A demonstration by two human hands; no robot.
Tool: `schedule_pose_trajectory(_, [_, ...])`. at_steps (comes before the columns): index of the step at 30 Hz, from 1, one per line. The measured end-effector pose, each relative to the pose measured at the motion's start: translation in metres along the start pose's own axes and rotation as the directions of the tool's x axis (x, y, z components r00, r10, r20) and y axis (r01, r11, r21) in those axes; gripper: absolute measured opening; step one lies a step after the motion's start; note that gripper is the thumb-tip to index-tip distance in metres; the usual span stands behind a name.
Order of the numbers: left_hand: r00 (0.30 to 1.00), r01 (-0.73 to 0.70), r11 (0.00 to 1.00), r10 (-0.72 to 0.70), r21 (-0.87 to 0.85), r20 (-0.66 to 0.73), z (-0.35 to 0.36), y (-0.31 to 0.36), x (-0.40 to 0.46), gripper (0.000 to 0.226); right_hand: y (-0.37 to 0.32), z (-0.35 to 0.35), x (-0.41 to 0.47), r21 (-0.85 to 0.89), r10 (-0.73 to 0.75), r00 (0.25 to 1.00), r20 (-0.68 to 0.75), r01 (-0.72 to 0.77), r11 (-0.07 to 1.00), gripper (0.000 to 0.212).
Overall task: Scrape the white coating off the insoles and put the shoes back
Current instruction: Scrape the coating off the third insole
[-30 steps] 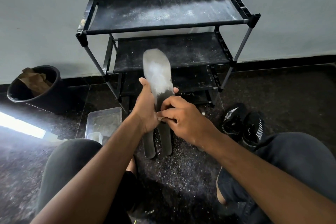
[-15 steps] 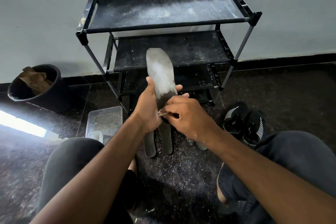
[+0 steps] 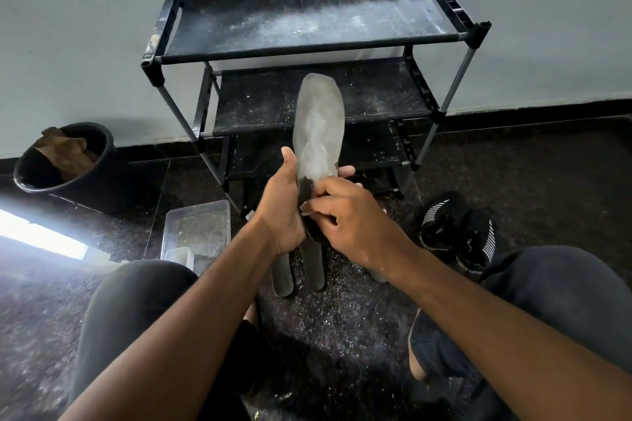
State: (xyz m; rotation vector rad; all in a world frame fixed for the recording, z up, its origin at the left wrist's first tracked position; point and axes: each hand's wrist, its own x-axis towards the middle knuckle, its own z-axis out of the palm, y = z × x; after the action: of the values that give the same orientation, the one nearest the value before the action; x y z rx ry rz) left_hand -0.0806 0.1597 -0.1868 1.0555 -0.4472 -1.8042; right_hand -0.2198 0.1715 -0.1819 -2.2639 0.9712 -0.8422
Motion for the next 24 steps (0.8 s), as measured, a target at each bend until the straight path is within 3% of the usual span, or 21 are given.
schedule_pose_trajectory(3, [0.999,0.035,0.999,-0.035,-0.005,-0.003,-0.002,-0.004,0.001,0.093,-0.002,-0.002,0.002,0.021,0.000,1.000,-0.015,0.001,1.000,0.011])
schedule_pose_trajectory(6, [0.998,0.056,0.998,-0.056,-0.024,0.003,0.005,-0.014,0.000,0.081,0.004,-0.007,0.008,-0.097,-0.023,0.993,-0.118,0.011,0.995,0.010])
schedule_pose_trajectory(9, [0.997,0.076,0.997,-0.075,-0.011,0.026,0.007,-0.016,0.001,0.078,0.008,-0.007,0.009,-0.085,0.023,0.979,-0.201,-0.041,0.996,0.012])
schedule_pose_trajectory(15, [0.997,0.073,0.997,-0.074,0.019,0.029,-0.002,-0.007,0.002,0.092,0.002,0.000,0.002,-0.020,-0.020,0.999,-0.027,0.020,1.000,0.014])
schedule_pose_trajectory(21, [0.994,0.096,0.995,-0.096,-0.003,0.060,0.007,-0.018,-0.001,0.075,0.009,-0.011,0.011,-0.101,0.016,0.979,-0.205,-0.037,0.994,0.012])
schedule_pose_trajectory(24, [0.995,0.072,0.997,-0.072,0.001,0.064,0.004,-0.012,0.000,0.081,0.007,-0.008,0.008,-0.050,0.018,0.988,-0.156,-0.027,0.998,0.013])
